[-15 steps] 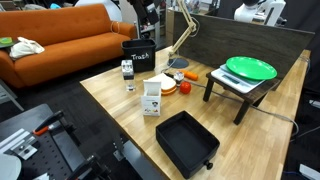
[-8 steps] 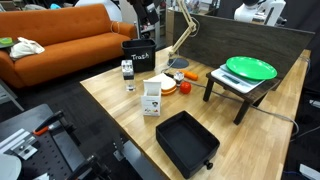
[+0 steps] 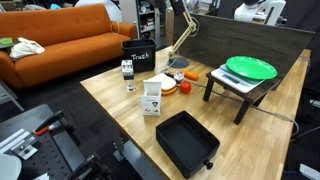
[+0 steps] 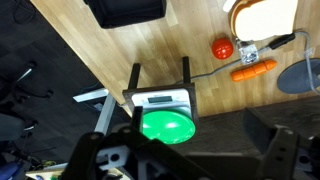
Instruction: Get the green plate
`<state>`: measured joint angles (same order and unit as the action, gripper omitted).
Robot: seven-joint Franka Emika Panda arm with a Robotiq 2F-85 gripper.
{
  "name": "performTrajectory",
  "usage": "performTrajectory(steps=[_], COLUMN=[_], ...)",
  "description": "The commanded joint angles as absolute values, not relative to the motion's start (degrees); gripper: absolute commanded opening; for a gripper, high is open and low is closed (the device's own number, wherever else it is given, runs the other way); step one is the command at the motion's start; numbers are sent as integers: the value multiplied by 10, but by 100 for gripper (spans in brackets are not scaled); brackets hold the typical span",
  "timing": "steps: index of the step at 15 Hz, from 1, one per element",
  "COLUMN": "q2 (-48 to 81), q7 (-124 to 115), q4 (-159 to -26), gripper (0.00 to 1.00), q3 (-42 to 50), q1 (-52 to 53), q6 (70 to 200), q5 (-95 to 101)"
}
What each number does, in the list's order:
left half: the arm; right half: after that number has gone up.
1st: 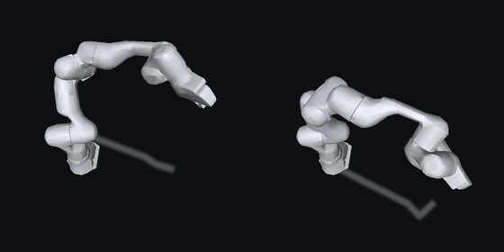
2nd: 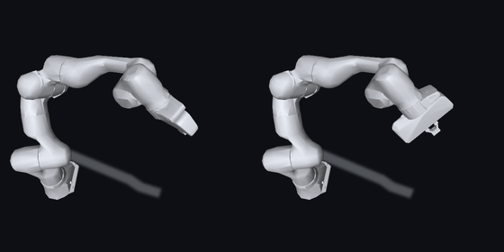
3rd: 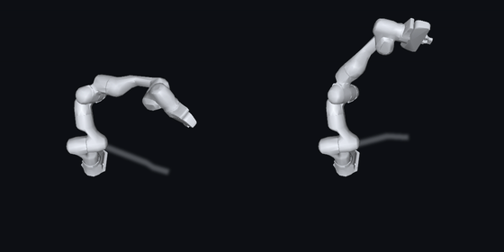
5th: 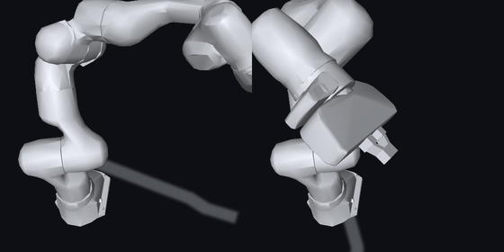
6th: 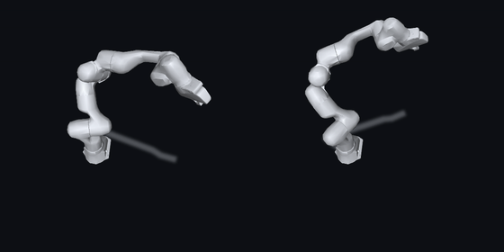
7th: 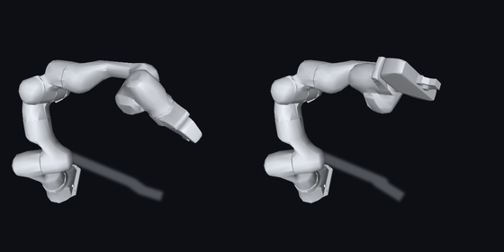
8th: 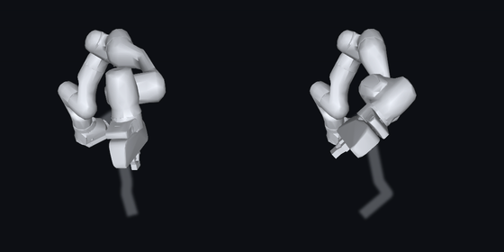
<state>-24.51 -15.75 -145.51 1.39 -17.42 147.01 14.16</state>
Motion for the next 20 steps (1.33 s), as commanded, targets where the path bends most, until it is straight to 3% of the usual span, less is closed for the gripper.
performTrajectory(steps=[1, 5, 14, 20], q2=[-162, -79, -74, -4], q7=[-112, -59, -82, -97], q4=[-1387, -1313, -1315, -1260], gripper=[100, 100, 100, 100], q3=[46, 83, 83, 84], q1=[-171, -154, -150, -142], q6=[1491, 1487, 1489, 1496], q5=[138, 106, 117, 140])
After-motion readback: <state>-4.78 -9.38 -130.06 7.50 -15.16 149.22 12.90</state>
